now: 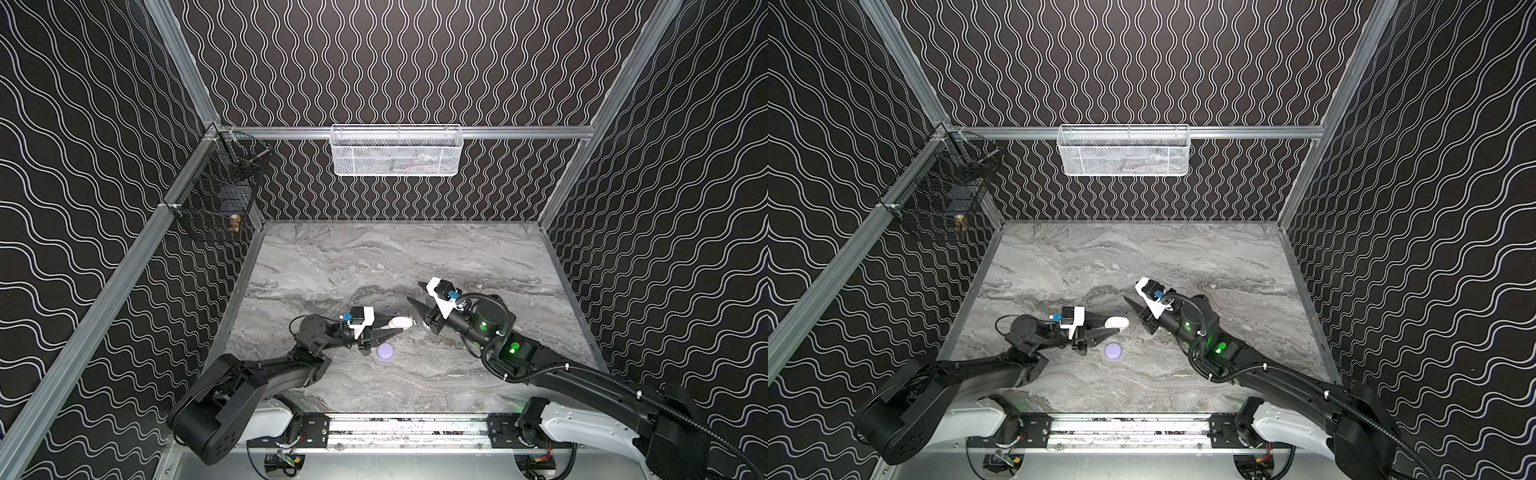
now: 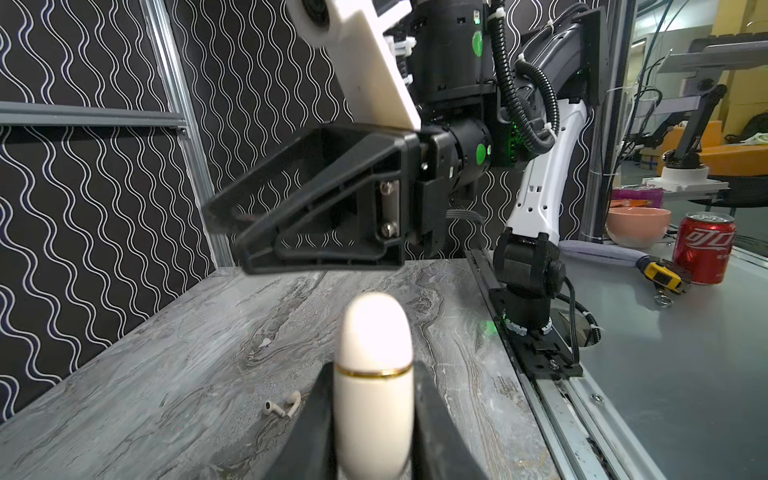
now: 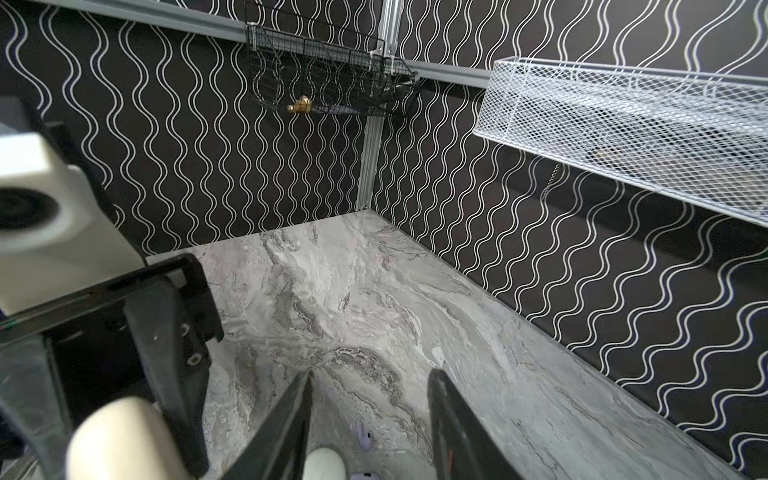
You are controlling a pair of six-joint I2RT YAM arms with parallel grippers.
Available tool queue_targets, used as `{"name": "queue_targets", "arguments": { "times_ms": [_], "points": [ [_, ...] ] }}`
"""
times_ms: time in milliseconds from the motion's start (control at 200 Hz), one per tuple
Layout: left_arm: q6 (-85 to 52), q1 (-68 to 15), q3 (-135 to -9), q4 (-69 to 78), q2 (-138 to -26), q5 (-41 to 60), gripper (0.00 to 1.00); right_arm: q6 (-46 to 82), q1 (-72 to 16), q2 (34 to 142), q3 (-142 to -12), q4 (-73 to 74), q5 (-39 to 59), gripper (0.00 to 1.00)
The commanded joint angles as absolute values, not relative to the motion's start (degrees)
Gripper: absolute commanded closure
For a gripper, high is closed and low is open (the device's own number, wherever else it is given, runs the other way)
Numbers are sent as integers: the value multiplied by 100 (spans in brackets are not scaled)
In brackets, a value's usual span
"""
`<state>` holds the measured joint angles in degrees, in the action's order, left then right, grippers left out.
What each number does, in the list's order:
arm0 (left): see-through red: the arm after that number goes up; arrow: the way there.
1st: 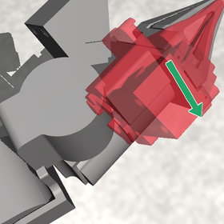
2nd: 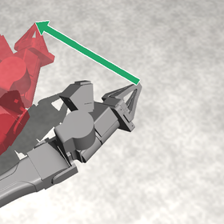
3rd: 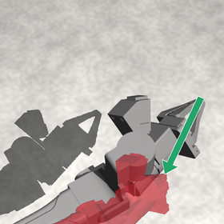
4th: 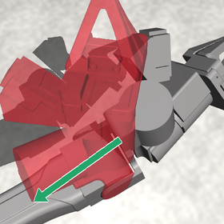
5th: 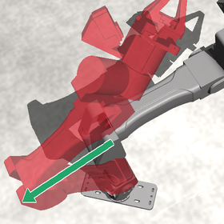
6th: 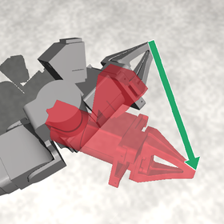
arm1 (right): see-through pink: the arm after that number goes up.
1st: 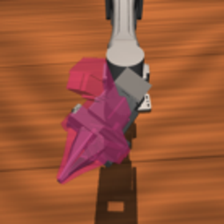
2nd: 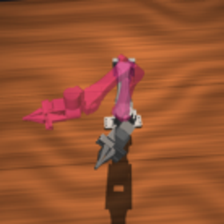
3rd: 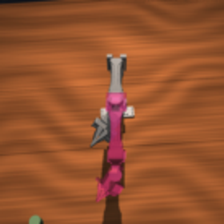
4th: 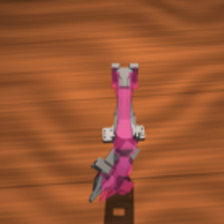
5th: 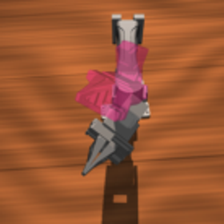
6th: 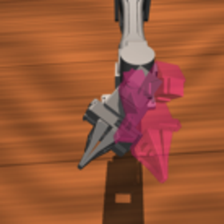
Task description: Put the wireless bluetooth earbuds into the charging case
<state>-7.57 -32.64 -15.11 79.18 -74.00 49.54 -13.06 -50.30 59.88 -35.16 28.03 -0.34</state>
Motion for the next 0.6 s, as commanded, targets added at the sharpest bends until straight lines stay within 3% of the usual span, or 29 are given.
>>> {"name": "queue_targets", "arguments": {
  "times_ms": [0,105,375,596],
  "points": [
    [-905,-3247,-1545,8161,-7490,4868,100,-1233,-5032,5756,-3413,2839,161,49],
    [-1094,-3160,-1556,8256,-7568,4810,100,-1330,-5036,5438,-2978,3102,704,38],
    [-1375,-3140,-1609,8613,-7770,4977,100,-1232,-5036,5503,-2789,3065,1346,37],
    [-1338,-3138,-1596,8679,-7734,5081,100,-1192,-5036,5938,-3131,3014,1283,38]
  ]
}}
